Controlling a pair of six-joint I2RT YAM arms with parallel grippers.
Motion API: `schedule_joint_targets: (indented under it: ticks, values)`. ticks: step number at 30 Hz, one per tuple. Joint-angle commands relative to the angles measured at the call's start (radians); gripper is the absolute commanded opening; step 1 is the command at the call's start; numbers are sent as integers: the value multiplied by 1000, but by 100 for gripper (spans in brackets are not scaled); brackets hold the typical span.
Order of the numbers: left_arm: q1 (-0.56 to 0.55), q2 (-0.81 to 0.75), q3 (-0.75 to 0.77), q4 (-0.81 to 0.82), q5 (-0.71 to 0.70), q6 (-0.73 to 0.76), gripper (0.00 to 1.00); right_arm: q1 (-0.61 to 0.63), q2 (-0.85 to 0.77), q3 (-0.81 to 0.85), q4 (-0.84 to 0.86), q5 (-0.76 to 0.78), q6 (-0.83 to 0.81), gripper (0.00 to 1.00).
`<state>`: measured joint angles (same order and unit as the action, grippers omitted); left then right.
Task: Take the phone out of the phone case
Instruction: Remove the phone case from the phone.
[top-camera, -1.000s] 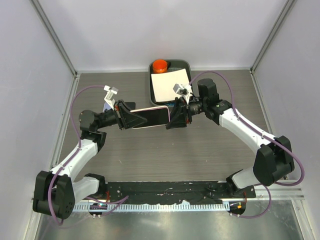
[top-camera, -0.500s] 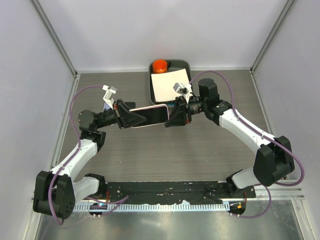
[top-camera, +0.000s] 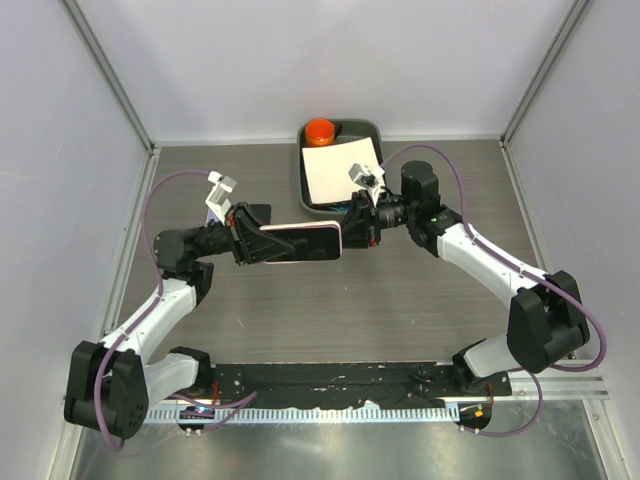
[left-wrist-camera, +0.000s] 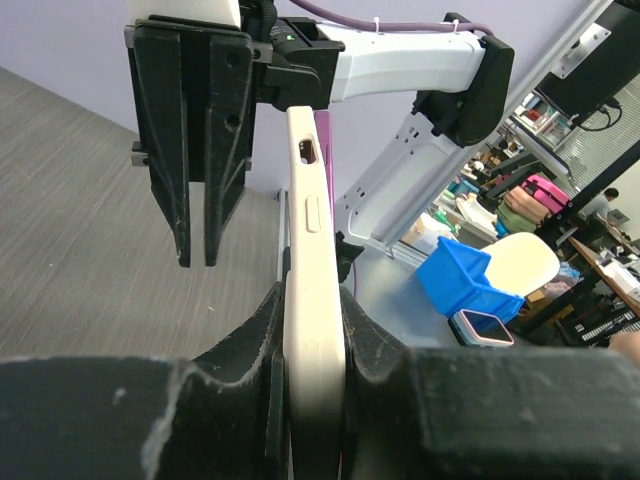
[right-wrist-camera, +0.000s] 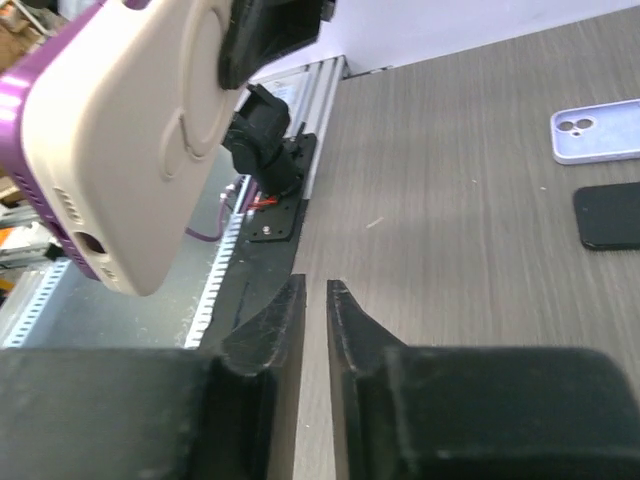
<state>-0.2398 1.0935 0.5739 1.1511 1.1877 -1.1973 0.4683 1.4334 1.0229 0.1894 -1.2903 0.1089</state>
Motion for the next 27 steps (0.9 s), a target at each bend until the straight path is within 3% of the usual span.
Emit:
schedule_joint_targets:
  ticks: [1,6,10,19,27]
  values:
    - [-4,-29,18,87,-34,5,0,0,-24,3,82,-95,29,23]
    - [8,-30,20,1,-83,61,0,0,-70,31,-164,-98,-184,40]
    - [11,-29,21,-2,-92,65,0,0,-79,69,-327,-103,-333,45]
    - [11,-26,18,-19,-82,84,0,-5,-59,92,-295,-98,-273,46]
    - [11,-23,14,-40,-63,120,0,-66,-54,120,-251,-182,-173,48]
